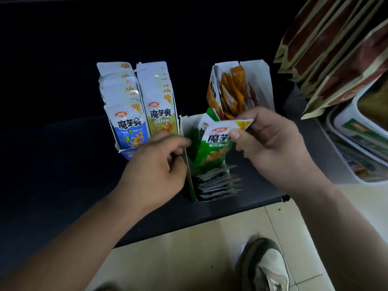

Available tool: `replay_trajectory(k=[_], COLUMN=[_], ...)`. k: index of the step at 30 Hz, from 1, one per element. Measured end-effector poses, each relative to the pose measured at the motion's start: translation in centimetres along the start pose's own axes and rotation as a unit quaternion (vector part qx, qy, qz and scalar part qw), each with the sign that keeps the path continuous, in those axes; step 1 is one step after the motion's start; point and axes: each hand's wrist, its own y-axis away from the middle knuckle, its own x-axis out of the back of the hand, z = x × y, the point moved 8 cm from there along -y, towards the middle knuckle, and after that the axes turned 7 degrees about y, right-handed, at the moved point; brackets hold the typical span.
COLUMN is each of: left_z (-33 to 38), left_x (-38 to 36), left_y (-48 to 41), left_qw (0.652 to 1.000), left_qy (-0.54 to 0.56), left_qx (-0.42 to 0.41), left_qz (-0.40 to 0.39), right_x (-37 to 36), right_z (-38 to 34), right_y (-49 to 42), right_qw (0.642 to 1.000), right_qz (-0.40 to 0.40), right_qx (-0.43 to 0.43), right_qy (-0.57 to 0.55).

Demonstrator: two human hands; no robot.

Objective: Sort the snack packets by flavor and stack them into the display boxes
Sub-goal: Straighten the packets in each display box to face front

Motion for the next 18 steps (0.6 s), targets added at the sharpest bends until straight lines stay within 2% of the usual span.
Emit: replay_trajectory(k=[4, 8, 14, 18], left_z=[0.6, 1.0, 3.7, 3.6], left_x=[1.3, 1.7, -1.5, -2.2], left_y=[-1.6, -3.6, -5.5, -5.7], left_qw=[1.0, 1.0, 0.971, 0.962], left_qy=[-0.003, 0.005, -0.131, -0.176], left_qx=[-0.013, -0.02, -0.155, -0.162], left_qz=[0.017, -0.005, -0.129, -0.13], right_x=[-1.8, -2.8, -1.0, -0.7], right_z=[0.8, 1.7, 1.5, 2.7], right_y=[0.6, 0.9, 0.6, 0.8], right_qw=[0.992, 0.979, 0.992, 0.993], right_qz=[-0.088, -0.128, -0.032, 0.0], right_qx=[0.004, 0.008, -0.029, -0.072], right_qy=[0.094, 0.159, 0.12, 0.096])
